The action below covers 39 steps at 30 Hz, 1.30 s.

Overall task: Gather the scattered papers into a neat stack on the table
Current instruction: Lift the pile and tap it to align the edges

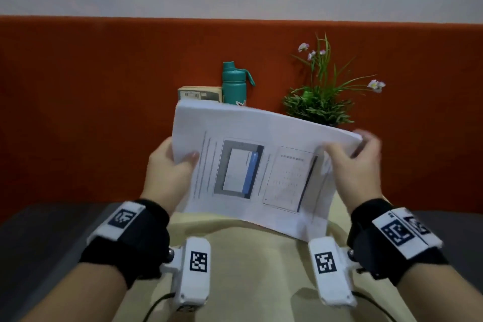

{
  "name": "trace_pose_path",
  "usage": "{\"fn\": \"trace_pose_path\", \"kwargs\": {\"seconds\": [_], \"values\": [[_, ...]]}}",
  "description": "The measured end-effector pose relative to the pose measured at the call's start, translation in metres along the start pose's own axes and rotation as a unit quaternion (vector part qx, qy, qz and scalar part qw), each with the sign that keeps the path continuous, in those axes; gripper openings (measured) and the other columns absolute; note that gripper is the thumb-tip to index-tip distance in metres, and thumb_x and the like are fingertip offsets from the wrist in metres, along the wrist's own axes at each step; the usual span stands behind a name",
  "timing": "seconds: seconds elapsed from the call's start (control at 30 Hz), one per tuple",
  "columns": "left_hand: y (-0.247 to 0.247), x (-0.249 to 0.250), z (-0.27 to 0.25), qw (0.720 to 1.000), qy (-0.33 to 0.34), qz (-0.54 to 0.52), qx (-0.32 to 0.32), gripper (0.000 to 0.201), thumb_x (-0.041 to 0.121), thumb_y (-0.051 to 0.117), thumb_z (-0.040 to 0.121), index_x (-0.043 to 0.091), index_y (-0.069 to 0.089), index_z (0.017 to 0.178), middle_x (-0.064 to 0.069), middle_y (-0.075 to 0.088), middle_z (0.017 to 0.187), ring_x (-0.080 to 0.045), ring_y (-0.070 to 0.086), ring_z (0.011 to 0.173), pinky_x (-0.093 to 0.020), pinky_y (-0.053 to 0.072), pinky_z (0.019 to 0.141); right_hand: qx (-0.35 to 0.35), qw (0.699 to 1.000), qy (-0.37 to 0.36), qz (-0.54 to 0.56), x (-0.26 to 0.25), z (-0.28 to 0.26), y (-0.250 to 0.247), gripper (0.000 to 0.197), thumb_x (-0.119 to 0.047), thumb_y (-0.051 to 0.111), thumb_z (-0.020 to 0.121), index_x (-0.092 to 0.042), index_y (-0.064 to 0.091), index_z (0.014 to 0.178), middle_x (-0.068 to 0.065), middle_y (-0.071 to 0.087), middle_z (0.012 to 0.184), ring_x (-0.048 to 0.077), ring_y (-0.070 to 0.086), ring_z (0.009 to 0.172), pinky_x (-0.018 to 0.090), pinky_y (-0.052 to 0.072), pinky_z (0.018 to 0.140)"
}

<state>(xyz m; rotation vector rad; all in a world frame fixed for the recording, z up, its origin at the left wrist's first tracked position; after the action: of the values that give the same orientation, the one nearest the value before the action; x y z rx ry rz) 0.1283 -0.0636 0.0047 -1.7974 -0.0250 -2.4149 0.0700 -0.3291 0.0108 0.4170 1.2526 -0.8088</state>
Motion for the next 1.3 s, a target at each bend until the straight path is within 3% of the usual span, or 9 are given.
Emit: {"fn": "trace_pose_path", "kwargs": {"seconds": [0.13,0.27,0.4,0.5,0.63,0.87,1.1,1.2,1.3], "values": [[0.007,0.063,0.012,0.971,0.171,0.161,-0.041,0.020,0.005,0.059,0.092,0.025,0.061,0.093,0.000,0.067,0.096,-0.021,0.064,0.094,-0.021,0.049,0.072,-0.021,0.948,-0.227,-0.220,-0.057,-0.005,-0.002,0.083,-0.047,0.066,0.080,-0.030,0.024,0.150,-0.003,0.032,0.154,0.018,0.028,0.143,0.047,0.015,0.117],[0.024,0.118,0.014,0.910,0.297,0.286,-0.053,0.017,0.006,0.056,0.094,0.017,0.059,0.105,0.006,0.057,0.100,-0.013,0.054,0.098,-0.007,0.037,0.061,-0.204,0.946,-0.221,-0.119,-0.077,-0.001,0.010,0.039,-0.037,0.068,0.083,-0.032,0.054,0.119,-0.016,0.063,0.106,0.014,0.060,0.106,0.032,0.052,0.089],[0.027,0.133,0.008,0.860,0.369,0.352,0.029,0.034,0.017,0.061,0.089,0.022,0.057,0.123,0.002,0.050,0.121,-0.022,0.046,0.123,-0.025,0.031,0.092,-0.219,0.960,-0.170,0.026,-0.070,0.000,0.008,0.017,-0.022,0.065,0.089,-0.020,0.066,0.106,-0.008,0.070,0.095,0.009,0.065,0.084,0.030,0.053,0.074],[0.010,0.101,0.008,0.916,0.247,0.261,0.175,0.084,0.036,0.071,0.079,0.022,0.028,0.150,-0.008,0.032,0.151,-0.025,0.032,0.139,-0.037,0.024,0.111,-0.203,0.966,-0.110,0.120,-0.052,-0.006,0.006,0.018,-0.019,0.064,0.089,-0.023,0.066,0.107,-0.005,0.074,0.101,0.013,0.072,0.088,0.036,0.058,0.080],[0.017,0.039,-0.001,0.999,-0.012,-0.049,-0.003,0.066,0.026,0.066,0.090,0.016,0.032,0.146,-0.003,0.057,0.136,-0.019,0.057,0.122,-0.047,0.045,0.107,-0.197,0.960,-0.074,0.182,-0.031,-0.021,0.012,0.020,-0.017,0.061,0.091,-0.023,0.062,0.110,-0.007,0.075,0.101,0.004,0.073,0.085,0.029,0.060,0.078],[0.022,0.040,-0.009,0.995,0.078,-0.024,0.063,0.020,0.014,0.055,0.095,0.034,0.050,0.092,0.001,0.066,0.113,-0.020,0.066,0.105,-0.044,0.054,0.094,-0.152,0.969,-0.098,0.169,-0.034,-0.031,0.022,0.015,-0.020,0.057,0.095,-0.035,0.056,0.098,-0.010,0.069,0.107,0.011,0.067,0.101,0.035,0.056,0.086],[0.025,0.032,-0.021,0.991,0.109,0.010,0.076,0.018,0.007,0.051,0.096,0.020,0.048,0.109,0.002,0.063,0.110,-0.016,0.062,0.100,-0.032,0.053,0.092,-0.139,0.975,-0.096,0.146,-0.032,-0.035,0.030,0.017,-0.021,0.054,0.095,-0.037,0.052,0.096,-0.005,0.068,0.112,0.013,0.065,0.103,0.038,0.055,0.089],[0.023,0.029,-0.019,0.990,0.116,0.003,0.080,0.024,0.007,0.054,0.094,0.020,0.046,0.113,0.011,0.061,0.099,-0.001,0.061,0.088,-0.003,0.049,0.069,-0.136,0.972,-0.100,0.164,-0.035,-0.032,0.029,0.018,-0.020,0.056,0.094,-0.037,0.052,0.094,-0.003,0.068,0.111,0.016,0.066,0.104,0.038,0.055,0.088],[0.023,0.014,-0.025,0.998,0.053,-0.008,0.039,0.035,0.008,0.061,0.091,0.022,0.043,0.117,0.020,0.058,0.095,0.006,0.058,0.086,-0.003,0.047,0.055,-0.140,0.976,-0.066,0.152,-0.019,-0.037,0.030,0.017,-0.019,0.058,0.093,-0.035,0.052,0.097,-0.006,0.067,0.106,0.014,0.065,0.101,0.031,0.054,0.081]]}}
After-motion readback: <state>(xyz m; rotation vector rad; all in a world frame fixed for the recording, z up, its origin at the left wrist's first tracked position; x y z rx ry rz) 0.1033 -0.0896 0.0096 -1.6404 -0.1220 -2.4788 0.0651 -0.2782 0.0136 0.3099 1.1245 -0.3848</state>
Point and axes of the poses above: each hand's wrist, its own z-axis towards the middle knuckle, its own y-axis out of the palm, x = y × z, the point moved 2 cm from there along z, towards the middle knuckle
